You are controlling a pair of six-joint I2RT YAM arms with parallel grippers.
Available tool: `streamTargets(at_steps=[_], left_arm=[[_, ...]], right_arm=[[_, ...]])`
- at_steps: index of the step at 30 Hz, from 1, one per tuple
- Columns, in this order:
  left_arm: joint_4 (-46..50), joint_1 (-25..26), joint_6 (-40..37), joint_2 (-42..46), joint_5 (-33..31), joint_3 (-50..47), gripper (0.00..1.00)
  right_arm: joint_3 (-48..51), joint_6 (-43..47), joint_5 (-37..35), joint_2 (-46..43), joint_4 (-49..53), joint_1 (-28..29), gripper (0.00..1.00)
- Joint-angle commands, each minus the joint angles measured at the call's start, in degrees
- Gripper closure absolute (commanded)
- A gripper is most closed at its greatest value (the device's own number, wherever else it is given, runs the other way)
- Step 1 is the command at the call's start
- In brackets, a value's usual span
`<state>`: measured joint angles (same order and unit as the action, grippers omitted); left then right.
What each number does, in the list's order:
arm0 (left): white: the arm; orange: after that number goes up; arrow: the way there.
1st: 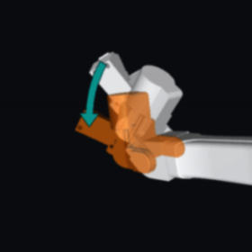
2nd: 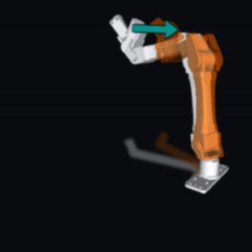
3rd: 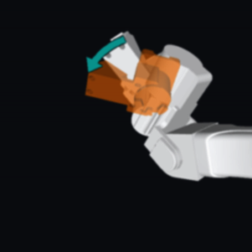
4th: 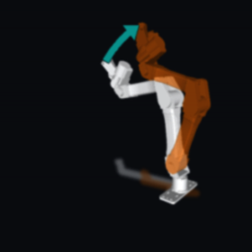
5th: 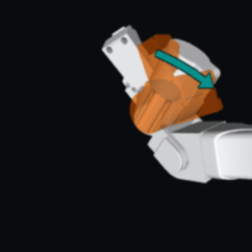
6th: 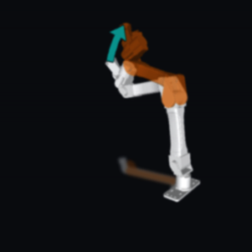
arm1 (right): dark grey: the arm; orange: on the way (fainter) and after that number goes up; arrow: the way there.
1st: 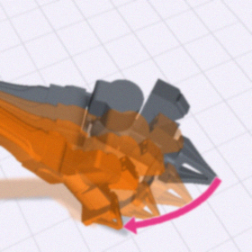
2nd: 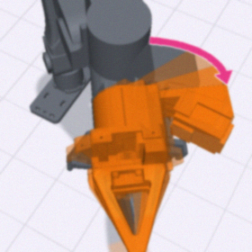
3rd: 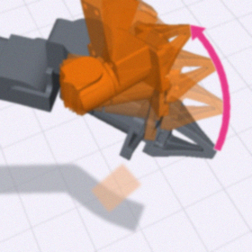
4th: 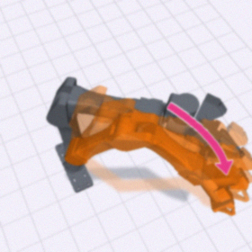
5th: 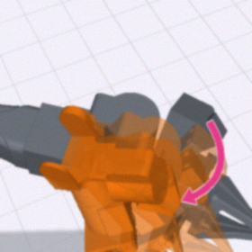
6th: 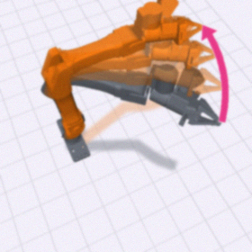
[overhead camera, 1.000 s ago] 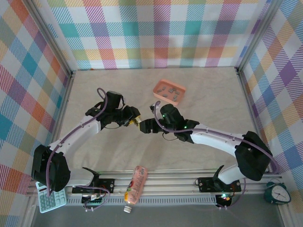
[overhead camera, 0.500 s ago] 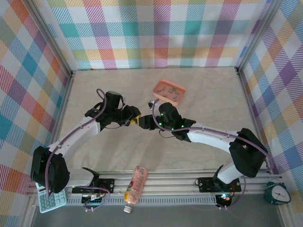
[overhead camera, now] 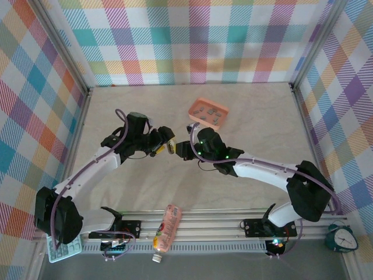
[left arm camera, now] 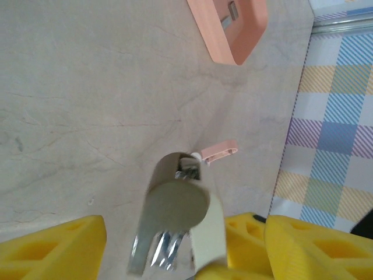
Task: Load the staples into the stapler
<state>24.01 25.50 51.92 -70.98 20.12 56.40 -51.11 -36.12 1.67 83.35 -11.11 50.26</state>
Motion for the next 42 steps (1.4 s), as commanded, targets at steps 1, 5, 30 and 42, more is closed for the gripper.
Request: streamTargets(at_steps=[1,5,30,42], left_arm=[[4.29,0.34,-3.42,4.54,-5.80,0.91,0.28],[4.27,0.34,-8.80,8.44,-8.33,-2.37,0.31],[-10.31,9.79,-20.28,2.32,-2.72,-7.39,0.48],[-16.49,10.81,-20.64,-0.69,-3.33,-6.74,0.51]], right_arm=[[0.80,-3.62,-6.19,-3.71,5.57,-0.40,0.82],[0.32,-5.45,-6.87,-5.68,8.54,-1.33,0.81],[-7.13,-9.54,-4.42,-7.36,15.52,-2.27,0.82],[-6.81,-9.84,-4.05,-8.89,17.25,-2.23,0.82]])
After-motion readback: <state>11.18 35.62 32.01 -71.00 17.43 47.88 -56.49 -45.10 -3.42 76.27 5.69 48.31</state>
